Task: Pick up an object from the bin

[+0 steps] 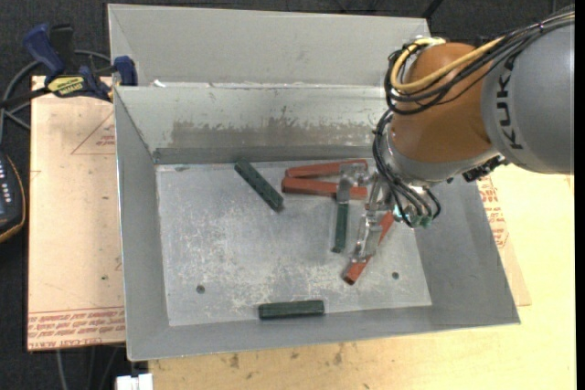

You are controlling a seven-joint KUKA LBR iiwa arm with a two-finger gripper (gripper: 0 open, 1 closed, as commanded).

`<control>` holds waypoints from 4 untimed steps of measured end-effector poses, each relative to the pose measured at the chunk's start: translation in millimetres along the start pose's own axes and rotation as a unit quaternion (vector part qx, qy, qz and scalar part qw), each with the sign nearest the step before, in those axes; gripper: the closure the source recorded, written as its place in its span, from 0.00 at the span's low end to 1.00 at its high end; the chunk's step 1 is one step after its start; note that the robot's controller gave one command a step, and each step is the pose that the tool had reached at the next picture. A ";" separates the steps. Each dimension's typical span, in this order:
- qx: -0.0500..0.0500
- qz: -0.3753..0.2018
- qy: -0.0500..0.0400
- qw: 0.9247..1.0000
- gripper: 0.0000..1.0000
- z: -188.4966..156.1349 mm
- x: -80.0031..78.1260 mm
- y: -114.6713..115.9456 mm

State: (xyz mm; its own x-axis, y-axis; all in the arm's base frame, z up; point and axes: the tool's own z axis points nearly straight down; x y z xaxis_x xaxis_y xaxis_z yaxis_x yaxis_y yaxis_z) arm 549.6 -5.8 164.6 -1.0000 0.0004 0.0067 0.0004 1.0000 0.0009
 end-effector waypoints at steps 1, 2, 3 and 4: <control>0.000 -0.121 -0.006 0.993 0.00 93.1 -52.0 -49.7; 0.001 -0.121 -0.009 0.993 1.00 90.8 -53.4 -49.5; 0.002 -0.167 -0.009 0.986 1.00 -52.3 -47.6 -45.2; 0.001 -0.166 -0.005 0.986 0.00 -47.2 -45.8 -45.4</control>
Offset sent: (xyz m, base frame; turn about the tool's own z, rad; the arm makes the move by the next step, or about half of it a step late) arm 0.0493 -0.0498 -0.0946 -0.2461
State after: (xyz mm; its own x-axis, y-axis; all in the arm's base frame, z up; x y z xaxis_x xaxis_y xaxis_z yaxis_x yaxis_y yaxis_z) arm 595.7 -51.2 211.4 -0.9448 -0.3276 -0.0039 -0.3276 0.9448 0.0001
